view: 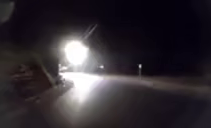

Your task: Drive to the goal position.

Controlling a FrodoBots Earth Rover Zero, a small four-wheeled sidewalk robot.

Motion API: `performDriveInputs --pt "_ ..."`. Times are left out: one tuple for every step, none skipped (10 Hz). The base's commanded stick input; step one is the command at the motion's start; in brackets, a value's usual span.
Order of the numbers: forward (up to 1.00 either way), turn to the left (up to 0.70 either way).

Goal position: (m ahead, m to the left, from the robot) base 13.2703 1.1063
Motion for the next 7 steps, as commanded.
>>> performDriveInputs --pt "1.0 0.09" --pt "1.0 0.09" --pt "1.0 0.09" --pt "1.0 0.1" --pt "1.0 0.1" --pt "1.0 0.1" --pt "1.0 0.1"
